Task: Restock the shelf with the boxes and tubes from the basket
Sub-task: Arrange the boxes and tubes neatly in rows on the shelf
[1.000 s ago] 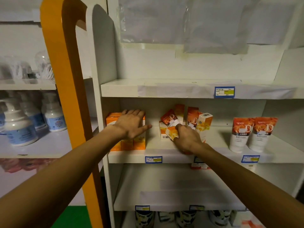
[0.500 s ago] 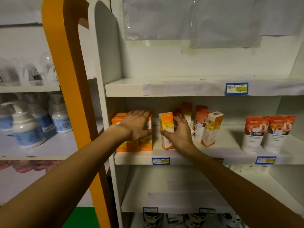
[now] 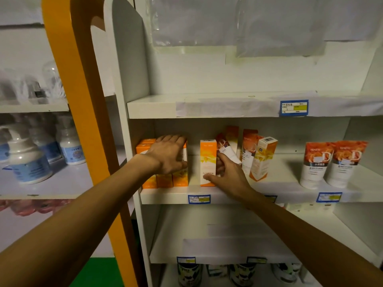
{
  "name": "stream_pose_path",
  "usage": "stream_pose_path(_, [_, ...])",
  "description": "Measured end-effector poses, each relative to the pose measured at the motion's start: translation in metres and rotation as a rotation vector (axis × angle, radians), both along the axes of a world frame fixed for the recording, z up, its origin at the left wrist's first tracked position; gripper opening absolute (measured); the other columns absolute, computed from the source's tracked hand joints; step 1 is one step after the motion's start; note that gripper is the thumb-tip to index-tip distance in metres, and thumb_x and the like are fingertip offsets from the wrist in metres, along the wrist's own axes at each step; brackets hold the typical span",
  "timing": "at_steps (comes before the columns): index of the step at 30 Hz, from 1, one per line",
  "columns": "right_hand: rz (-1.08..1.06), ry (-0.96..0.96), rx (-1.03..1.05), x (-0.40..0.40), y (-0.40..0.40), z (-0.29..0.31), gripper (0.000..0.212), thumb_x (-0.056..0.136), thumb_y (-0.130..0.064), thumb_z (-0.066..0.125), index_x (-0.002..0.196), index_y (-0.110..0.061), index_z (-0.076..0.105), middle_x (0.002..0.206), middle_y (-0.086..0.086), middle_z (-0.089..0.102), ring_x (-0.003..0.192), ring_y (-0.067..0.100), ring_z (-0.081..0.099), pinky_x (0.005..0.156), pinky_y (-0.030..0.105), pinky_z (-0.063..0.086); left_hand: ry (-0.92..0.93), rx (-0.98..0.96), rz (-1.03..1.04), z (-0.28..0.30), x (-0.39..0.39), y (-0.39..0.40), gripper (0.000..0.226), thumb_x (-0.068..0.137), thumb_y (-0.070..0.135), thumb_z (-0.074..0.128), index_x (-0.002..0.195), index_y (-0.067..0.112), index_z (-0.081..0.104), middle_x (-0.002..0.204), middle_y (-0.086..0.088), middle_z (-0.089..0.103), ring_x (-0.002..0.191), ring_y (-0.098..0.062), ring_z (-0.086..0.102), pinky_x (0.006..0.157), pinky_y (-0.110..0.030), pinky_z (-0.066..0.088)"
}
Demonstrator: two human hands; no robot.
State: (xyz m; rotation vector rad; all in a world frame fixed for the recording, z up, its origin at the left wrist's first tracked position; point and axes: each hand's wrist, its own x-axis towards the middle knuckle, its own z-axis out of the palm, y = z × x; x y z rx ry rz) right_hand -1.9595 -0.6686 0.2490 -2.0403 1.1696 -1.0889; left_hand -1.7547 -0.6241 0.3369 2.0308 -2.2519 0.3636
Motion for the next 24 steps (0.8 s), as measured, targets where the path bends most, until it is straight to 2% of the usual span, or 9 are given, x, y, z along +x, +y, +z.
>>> stream_pose_path(4, [-0.048,-0.093,0.03,-0.008,-0.003,0.004,0.056,0.084,-0.016,0.078,0.134,-0.016,0.054,0.126,0.002,0.065,0.108,0.018,0.066,0.088,0.035,0.059,0.006,0.006,-0.001,0.001,-0.001,0.001,0.089,0.09,0.054,0.06,0.157,0.019,0.015,0.163,-0.006,0.021,0.15,-0.027,0.02,0.122,-0.041,0.014])
stream_pose_path(7, [-0.038,-0.129,0.029,-0.012,-0.004,0.017,0.064,0.084,-0.013,0.077,0.141,-0.017,0.049,0.119,-0.004,0.061,0.099,0.013,0.063,0.071,0.024,0.06,0.011,0.001,-0.007,0.002,-0.001,0.003,0.089,0.09,0.054,0.061,0.157,0.018,0.015,0.163,-0.006,0.022,0.149,-0.027,0.02,0.122,-0.041,0.015])
stream_pose_path(8, [-0.041,-0.15,0.019,-0.015,-0.005,0.021,0.065,0.084,-0.013,0.078,0.141,-0.017,0.048,0.117,-0.004,0.06,0.099,0.013,0.063,0.069,0.024,0.06,0.01,0.0,-0.009,0.002,-0.001,0.003,0.089,0.09,0.054,0.061,0.158,0.018,0.015,0.163,-0.006,0.022,0.149,-0.027,0.02,0.122,-0.041,0.015])
stream_pose_path(10, [-0.065,-0.167,-0.009,-0.02,-0.008,0.028,0.064,0.083,-0.017,0.079,0.14,-0.02,0.05,0.119,-0.003,0.06,0.105,0.016,0.061,0.079,0.032,0.061,0.013,0.005,-0.01,0.002,-0.001,0.004,0.089,0.09,0.054,0.06,0.158,0.018,0.014,0.163,-0.007,0.021,0.15,-0.027,0.02,0.122,-0.04,0.014])
stream_pose_path(12, [-0.074,-0.158,-0.026,-0.023,-0.011,0.033,0.06,0.082,-0.02,0.08,0.136,-0.025,0.054,0.122,-0.002,0.059,0.109,0.017,0.059,0.087,0.034,0.058,0.003,0.005,-0.007,0.002,-0.001,0.003,0.089,0.09,0.055,0.059,0.158,0.018,0.014,0.163,-0.007,0.021,0.15,-0.027,0.02,0.122,-0.04,0.013])
stream_pose_path(17, [-0.032,-0.139,-0.032,-0.015,-0.016,0.046,0.065,0.078,-0.016,0.083,0.135,-0.022,0.053,0.124,0.0,0.059,0.109,0.016,0.06,0.079,0.023,0.053,0.001,-0.014,-0.006,0.0,-0.001,0.002,0.089,0.089,0.055,0.06,0.157,0.018,0.017,0.162,-0.007,0.024,0.149,-0.027,0.022,0.122,-0.04,0.014])
stream_pose_path(21, [0.028,-0.12,0.014,0.002,-0.016,0.057,0.07,0.08,-0.007,0.08,0.142,-0.018,0.047,0.127,0.003,0.061,0.108,0.018,0.065,0.073,0.019,0.057,0.018,-0.018,-0.011,-0.001,-0.001,0.002,0.09,0.088,0.055,0.061,0.157,0.02,0.016,0.162,-0.006,0.024,0.149,-0.026,0.022,0.122,-0.04,0.014])
stream_pose_path(22, [0.044,-0.139,0.03,0.007,-0.014,0.057,0.072,0.081,-0.005,0.078,0.144,-0.018,0.044,0.129,0.003,0.06,0.11,0.018,0.065,0.075,0.02,0.058,0.023,-0.018,-0.008,-0.001,-0.001,0.002,0.09,0.088,0.055,0.061,0.157,0.02,0.015,0.162,-0.005,0.023,0.149,-0.026,0.021,0.122,-0.04,0.013])
stream_pose_path(24, [0.069,-0.214,0.073,0.016,-0.009,0.051,0.078,0.083,-0.003,0.076,0.149,-0.018,0.037,0.134,0.0,0.056,0.118,0.018,0.06,0.088,0.032,0.058,0.029,-0.014,-0.002,-0.001,-0.001,0.002,0.091,0.088,0.055,0.061,0.157,0.02,0.014,0.163,-0.005,0.022,0.15,-0.026,0.019,0.122,-0.04,0.013])
